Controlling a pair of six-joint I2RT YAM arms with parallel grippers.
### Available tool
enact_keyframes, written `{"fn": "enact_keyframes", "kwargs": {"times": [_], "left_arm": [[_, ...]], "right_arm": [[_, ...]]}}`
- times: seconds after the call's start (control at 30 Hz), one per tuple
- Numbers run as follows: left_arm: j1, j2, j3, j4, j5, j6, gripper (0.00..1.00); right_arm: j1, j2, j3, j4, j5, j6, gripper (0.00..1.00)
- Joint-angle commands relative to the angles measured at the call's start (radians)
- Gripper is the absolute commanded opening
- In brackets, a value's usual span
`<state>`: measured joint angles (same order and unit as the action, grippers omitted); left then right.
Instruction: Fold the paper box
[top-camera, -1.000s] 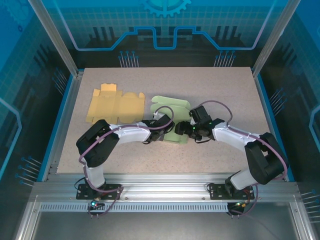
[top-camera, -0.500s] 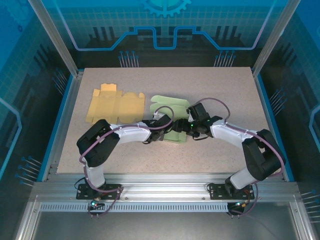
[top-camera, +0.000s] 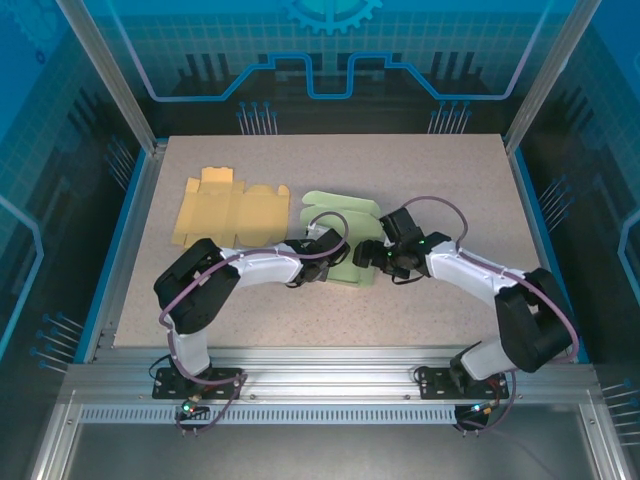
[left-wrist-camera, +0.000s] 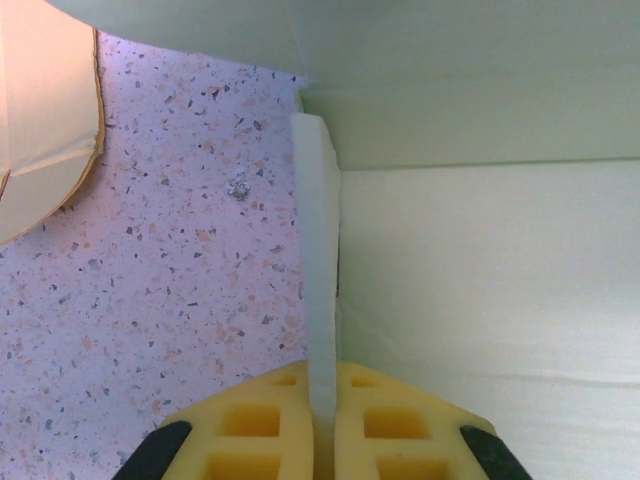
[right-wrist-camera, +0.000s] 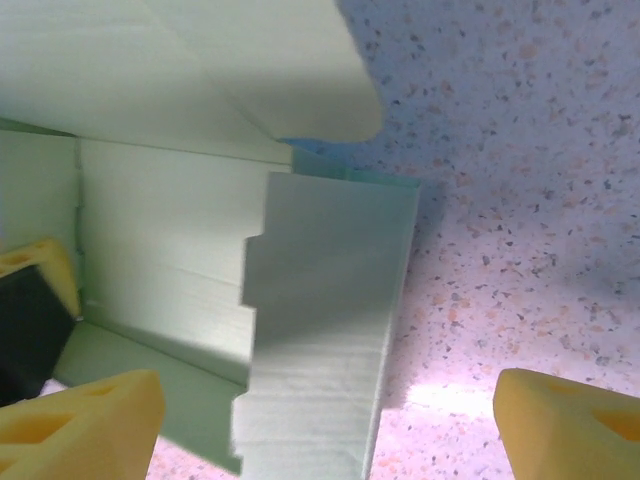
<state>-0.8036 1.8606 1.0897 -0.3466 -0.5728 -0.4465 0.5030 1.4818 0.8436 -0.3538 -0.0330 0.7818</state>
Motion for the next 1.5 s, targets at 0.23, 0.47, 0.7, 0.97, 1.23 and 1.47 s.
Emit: {"fn": "enact_keyframes", "kwargs": {"times": [0.23, 0.47, 0.7, 0.97, 1.23, 1.47], "left_arm": [[-0.006, 0.046, 0.019, -0.032, 0.012, -0.015, 0.03], [-0.010, 0.051, 0.026, -0.031, 0.015, -0.011, 0.03], [-0.011, 0.049, 0.027, -0.037, 0.007, -0.008, 0.03], [-0.011, 0.045, 0.027, -0.041, 0.002, -0.006, 0.03], [-0.012, 0.043, 0.029, -0.036, 0.007, -0.009, 0.03], [-0.011, 0.037, 0.020, -0.039, 0.002, -0.021, 0.03]], "right_arm": [[0.040, 0.091, 0.081, 0.062, -0.067, -0.019, 0.75], [0.066, 0.140, 0.123, 0.061, -0.067, -0.019, 0.73], [0.066, 0.200, 0.157, 0.016, -0.034, -0.018, 0.67], [0.089, 0.265, 0.220, -0.158, 0.154, -0.025, 0.46], [0.125, 0.343, 0.268, -0.217, 0.263, -0.054, 0.34], [0.149, 0.382, 0.326, -0.285, 0.351, -0.047, 0.08]]}}
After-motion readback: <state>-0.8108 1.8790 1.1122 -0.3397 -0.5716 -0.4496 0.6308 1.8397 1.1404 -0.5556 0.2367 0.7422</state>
